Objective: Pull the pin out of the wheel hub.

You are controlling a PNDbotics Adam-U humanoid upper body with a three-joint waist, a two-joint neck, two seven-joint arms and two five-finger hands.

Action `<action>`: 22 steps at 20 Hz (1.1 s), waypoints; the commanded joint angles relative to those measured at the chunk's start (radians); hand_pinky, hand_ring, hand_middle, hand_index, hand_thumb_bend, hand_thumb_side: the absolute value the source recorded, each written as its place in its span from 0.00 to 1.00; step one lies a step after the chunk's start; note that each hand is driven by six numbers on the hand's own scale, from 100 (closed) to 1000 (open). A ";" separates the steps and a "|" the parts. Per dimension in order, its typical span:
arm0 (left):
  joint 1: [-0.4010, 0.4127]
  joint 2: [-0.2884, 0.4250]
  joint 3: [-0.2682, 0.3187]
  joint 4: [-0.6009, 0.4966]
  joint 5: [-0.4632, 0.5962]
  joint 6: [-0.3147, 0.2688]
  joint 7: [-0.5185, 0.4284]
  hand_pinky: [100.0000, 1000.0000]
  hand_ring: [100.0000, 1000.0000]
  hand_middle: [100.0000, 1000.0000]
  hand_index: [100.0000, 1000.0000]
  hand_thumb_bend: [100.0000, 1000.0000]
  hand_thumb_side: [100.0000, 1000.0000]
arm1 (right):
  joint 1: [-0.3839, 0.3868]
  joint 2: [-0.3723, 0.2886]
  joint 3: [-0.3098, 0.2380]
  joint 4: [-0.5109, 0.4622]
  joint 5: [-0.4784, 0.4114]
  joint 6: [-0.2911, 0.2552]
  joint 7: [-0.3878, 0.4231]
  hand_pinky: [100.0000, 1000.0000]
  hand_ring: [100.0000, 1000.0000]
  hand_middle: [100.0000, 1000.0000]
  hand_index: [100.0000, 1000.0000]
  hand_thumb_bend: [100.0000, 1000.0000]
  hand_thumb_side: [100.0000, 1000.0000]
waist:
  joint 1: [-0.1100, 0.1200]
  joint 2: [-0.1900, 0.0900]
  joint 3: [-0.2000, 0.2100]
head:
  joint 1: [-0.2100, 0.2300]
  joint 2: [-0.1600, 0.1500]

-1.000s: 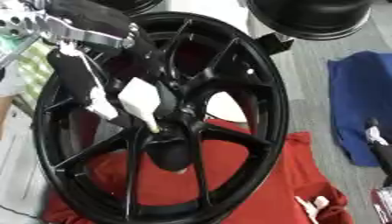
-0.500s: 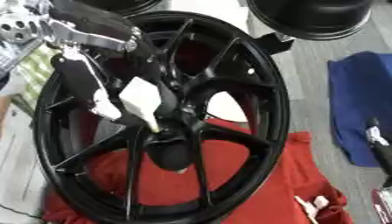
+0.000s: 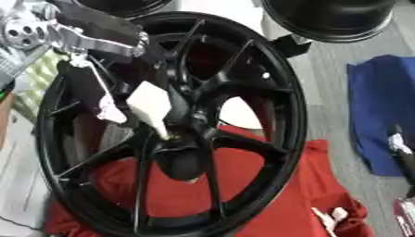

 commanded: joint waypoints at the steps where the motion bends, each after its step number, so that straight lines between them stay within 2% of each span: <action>1: -0.011 0.013 0.023 -0.006 0.014 0.009 0.001 0.65 0.60 0.53 0.69 0.30 0.18 | -0.004 -0.012 -0.008 -0.021 -0.004 -0.001 -0.003 0.51 0.59 0.55 0.63 0.49 0.22 | -0.002 -0.017 -0.001 | 0.003 -0.014; 6: -0.008 0.017 0.030 -0.020 0.049 0.030 0.001 0.63 0.57 0.51 0.67 0.25 0.20 | -0.004 -0.012 -0.007 -0.020 -0.003 -0.001 -0.002 0.51 0.59 0.55 0.63 0.49 0.22 | -0.002 -0.017 -0.001 | 0.003 -0.011; 7: -0.007 0.018 0.031 -0.024 0.055 0.033 0.001 0.63 0.57 0.50 0.66 0.24 0.19 | -0.004 -0.012 -0.007 -0.020 -0.003 -0.001 -0.002 0.51 0.59 0.55 0.63 0.49 0.22 | -0.002 -0.017 -0.001 | 0.003 -0.010; 9: -0.008 0.020 0.038 -0.033 0.061 0.040 0.001 0.60 0.53 0.45 0.61 0.23 0.10 | -0.003 -0.012 -0.008 -0.021 -0.003 -0.001 -0.003 0.51 0.59 0.55 0.63 0.49 0.22 | -0.002 -0.017 -0.001 | 0.003 -0.010; 10: -0.009 0.020 0.043 -0.036 0.061 0.043 0.001 0.56 0.49 0.41 0.56 0.21 0.09 | -0.003 -0.012 -0.008 -0.021 -0.004 0.000 -0.003 0.51 0.59 0.55 0.63 0.49 0.22 | -0.002 -0.017 0.000 | 0.003 -0.010; 14: -0.012 0.020 0.080 -0.048 0.069 0.069 0.001 0.49 0.42 0.31 0.44 0.11 0.11 | -0.002 -0.012 -0.008 -0.021 -0.004 0.000 -0.003 0.51 0.59 0.55 0.63 0.49 0.22 | -0.003 -0.018 0.001 | 0.002 -0.009; 18: -0.016 0.023 0.122 -0.061 0.084 0.118 0.017 0.44 0.38 0.25 0.37 0.12 0.15 | -0.001 -0.013 -0.009 -0.020 -0.005 0.000 -0.004 0.51 0.59 0.55 0.63 0.49 0.21 | -0.002 -0.019 0.003 | -0.001 -0.009; 22: -0.016 0.035 0.157 -0.091 0.100 0.164 0.064 0.42 0.36 0.20 0.32 0.07 0.16 | 0.000 -0.014 -0.010 -0.020 -0.004 0.000 -0.006 0.51 0.59 0.55 0.63 0.49 0.21 | -0.001 -0.020 0.006 | -0.005 -0.008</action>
